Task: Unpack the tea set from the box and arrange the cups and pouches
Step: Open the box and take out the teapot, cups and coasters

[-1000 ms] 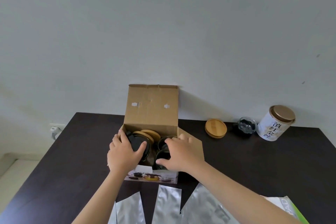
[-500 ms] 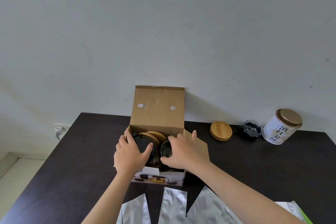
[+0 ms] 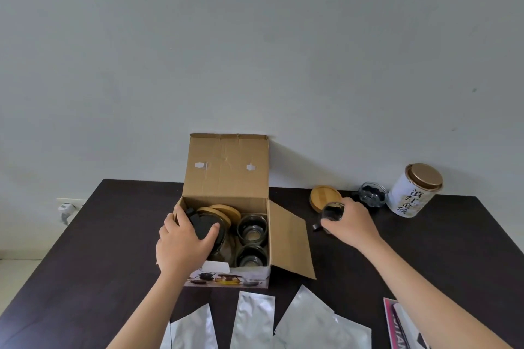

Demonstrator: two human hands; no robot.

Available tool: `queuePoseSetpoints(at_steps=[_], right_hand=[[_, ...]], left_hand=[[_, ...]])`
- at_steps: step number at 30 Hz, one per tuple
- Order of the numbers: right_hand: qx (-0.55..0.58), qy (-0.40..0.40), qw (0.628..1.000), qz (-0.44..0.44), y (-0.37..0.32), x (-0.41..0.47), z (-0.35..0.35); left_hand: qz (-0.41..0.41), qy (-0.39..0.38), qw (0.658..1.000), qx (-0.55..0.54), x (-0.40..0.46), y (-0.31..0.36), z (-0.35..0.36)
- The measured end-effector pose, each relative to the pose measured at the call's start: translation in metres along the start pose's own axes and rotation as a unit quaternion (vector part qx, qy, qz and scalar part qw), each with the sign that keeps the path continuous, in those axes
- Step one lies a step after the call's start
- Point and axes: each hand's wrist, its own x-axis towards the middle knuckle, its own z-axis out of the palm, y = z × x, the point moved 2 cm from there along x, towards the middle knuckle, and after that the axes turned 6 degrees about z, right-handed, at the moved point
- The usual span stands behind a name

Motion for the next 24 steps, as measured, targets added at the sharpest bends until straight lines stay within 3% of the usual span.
queuePoseSetpoints(at_steps=[4, 8, 24], right_hand=[[-0.077, 0.006, 0.990, 0.117, 0.064, 0.017, -0.003], [-0.085, 0.020, 0.981, 0.172, 0.101, 0.030, -0.005], [0.003, 0.070, 0.983, 0.169, 0.137, 0.100, -0.008]], left_hand=[[0.001, 0.000, 1.000, 0.001, -0.001, 0.001, -0.001], [-0.002, -0.001, 1.000, 0.006, 0.000, 0.001, 0.000], [-0.013, 0.001, 1.000, 0.017, 0.003, -0.001, 0.005]])
